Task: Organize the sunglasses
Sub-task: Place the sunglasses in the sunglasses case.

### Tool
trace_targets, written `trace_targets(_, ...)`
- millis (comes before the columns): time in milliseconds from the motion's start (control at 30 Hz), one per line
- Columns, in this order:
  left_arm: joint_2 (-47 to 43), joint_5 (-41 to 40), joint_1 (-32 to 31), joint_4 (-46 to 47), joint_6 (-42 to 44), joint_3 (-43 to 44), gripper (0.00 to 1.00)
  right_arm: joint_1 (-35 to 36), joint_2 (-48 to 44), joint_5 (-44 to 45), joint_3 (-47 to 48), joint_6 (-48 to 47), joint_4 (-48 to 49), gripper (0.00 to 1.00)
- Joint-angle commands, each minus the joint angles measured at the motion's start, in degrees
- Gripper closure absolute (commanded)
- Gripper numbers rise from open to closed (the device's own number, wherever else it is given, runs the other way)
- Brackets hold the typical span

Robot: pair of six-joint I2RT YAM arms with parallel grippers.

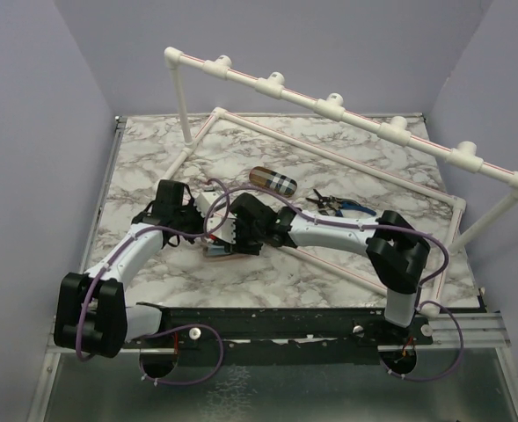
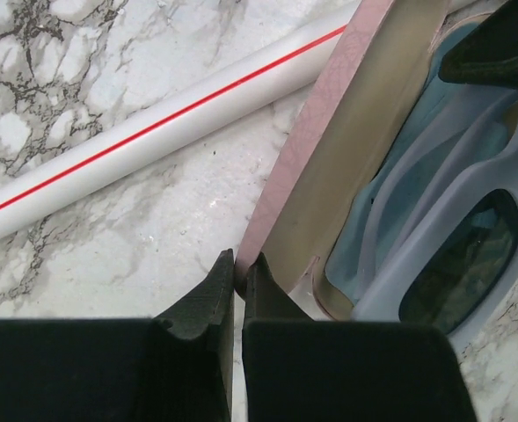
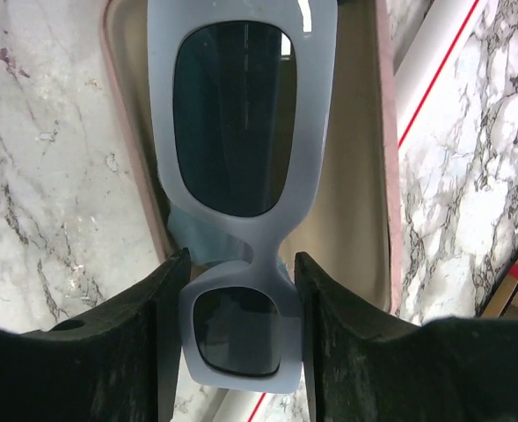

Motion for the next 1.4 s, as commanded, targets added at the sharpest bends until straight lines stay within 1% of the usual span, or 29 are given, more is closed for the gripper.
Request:
trace_targets(0,-1.64,0.35,-2.56,2.56,2.23,-1.6,1.0,0.1,3.3,3.95,1.24,1.66,1.39,1.0)
trace_targets(167,-1.77,-1.05,-2.97,2.51,2.99,-1.65,1.0,0.15,6.33,5.56,3.02,0.88,0.75,1.0)
trace_targets(367,-1.63,-2.11,-3.46,2.32,3.69,-1.89,1.0,0.17,7.13,4.48,3.35,0.03,-1.66,0.99)
trace_targets(400,-1.62,-1.86,-3.52,2.31,3.51,-1.78,1.0,0.17,7.03,3.92,3.14,-0.07,-1.7,0.98)
trace_targets(533,-1.36,-2.89,-4.43,3.64,2.62,-2.08,1.0,0.23,6.77,0.98,3.08,0.94,-0.29,0.83)
trace_targets(600,-1.34,-3.56,-4.59,4.64,2.11,-2.58,1.0,0.21,7.09,-0.46,3.98,1.64,-0.27,0.77)
trace_targets(667,-1.49,-3.72,-4.73,5.15,1.52,-2.83,1.0,0.26,7.33,-1.14,3.9,1.47,0.51,0.75)
trace_targets(1000,-1.3,-1.82,-5.21,6.76,-1.4,-2.0,1.0,1.3,10.3,-1.13,6.97,1.13,-0.14,0.7)
trace_targets(1133,-1.3,-2.12,-5.22,6.73,-1.06,-2.34,1.0,1.29,10.74,-0.89,6.88,1.26,-0.02,0.62)
trace_targets(1233,-1.2,-1.21,-5.29,7.32,-1.82,-2.72,1.0,1.42,11.34,-1.87,8.3,1.93,0.1,0.6)
trace_targets(1367,-1.29,-0.83,-5.3,7.91,-2.76,-3.1,1.0,1.74,12.17,-2.29,10.21,2.46,-0.59,0.53)
